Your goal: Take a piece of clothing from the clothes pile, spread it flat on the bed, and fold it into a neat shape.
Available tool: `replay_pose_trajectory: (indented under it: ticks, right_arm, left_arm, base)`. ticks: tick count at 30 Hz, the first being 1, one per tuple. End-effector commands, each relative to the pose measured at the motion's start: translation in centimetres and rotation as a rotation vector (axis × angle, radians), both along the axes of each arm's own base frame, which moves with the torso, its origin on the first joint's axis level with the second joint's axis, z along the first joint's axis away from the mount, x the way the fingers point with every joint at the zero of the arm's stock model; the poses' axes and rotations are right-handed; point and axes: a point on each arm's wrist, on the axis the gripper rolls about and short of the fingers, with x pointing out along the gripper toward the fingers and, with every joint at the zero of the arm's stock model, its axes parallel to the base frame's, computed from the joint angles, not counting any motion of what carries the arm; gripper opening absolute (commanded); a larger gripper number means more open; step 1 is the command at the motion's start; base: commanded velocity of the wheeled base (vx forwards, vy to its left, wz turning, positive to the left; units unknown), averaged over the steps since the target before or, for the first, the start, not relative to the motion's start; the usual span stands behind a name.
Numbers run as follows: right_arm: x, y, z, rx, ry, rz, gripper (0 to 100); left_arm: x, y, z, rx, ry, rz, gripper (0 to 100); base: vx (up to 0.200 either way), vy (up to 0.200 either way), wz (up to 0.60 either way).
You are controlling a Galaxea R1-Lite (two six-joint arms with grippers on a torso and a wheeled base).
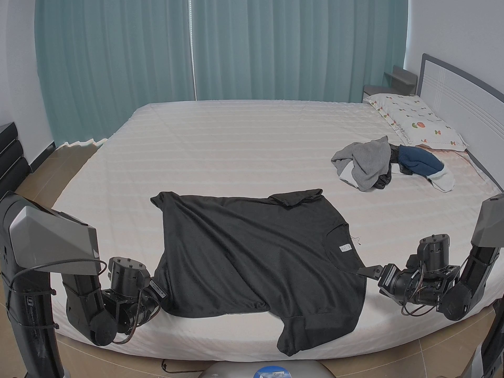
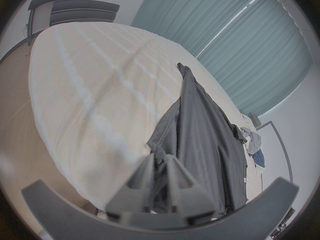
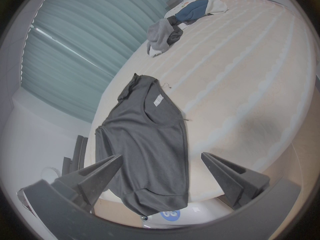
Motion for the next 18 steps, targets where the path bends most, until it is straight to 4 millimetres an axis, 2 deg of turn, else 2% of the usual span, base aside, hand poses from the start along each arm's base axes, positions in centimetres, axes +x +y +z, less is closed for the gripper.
replay_pose_trajectory:
  ticks: [1,6,7,9,18]
  right_arm:
    - [-0.3,-0.1,-1.5,-0.025,0.059,0.015,100]
    - [-0.4,0.0,-1.6,-0.024,0.067,0.023,100]
    - [-0.5,0.7,-1.9,0.002,0.081,0.077,100]
    - [-0.3,1.3,-2.0,0.028,0.085,0.116,100]
    - [0.8,2.0,-4.4,0.016,0.129,0.133,100]
  left_arm:
    - [-0.9,0.4,0.8,0.003,-0.003,0.001,0]
    - [-1.4,0.4,1.0,0.019,0.004,-0.015,0]
    - [-1.8,0.7,0.9,0.095,0.009,-0.033,0]
    - [-2.0,0.8,1.0,0.138,0.012,-0.031,0]
    - [-3.0,1.3,1.5,0.201,0.027,-0.074,0]
  base:
    - [0.000,0.000,0.00]
    - [0.000,0.000,0.00]
    - [0.000,0.000,0.00]
    - [0.000,0.000,0.00]
    - [0.000,0.000,0.00]
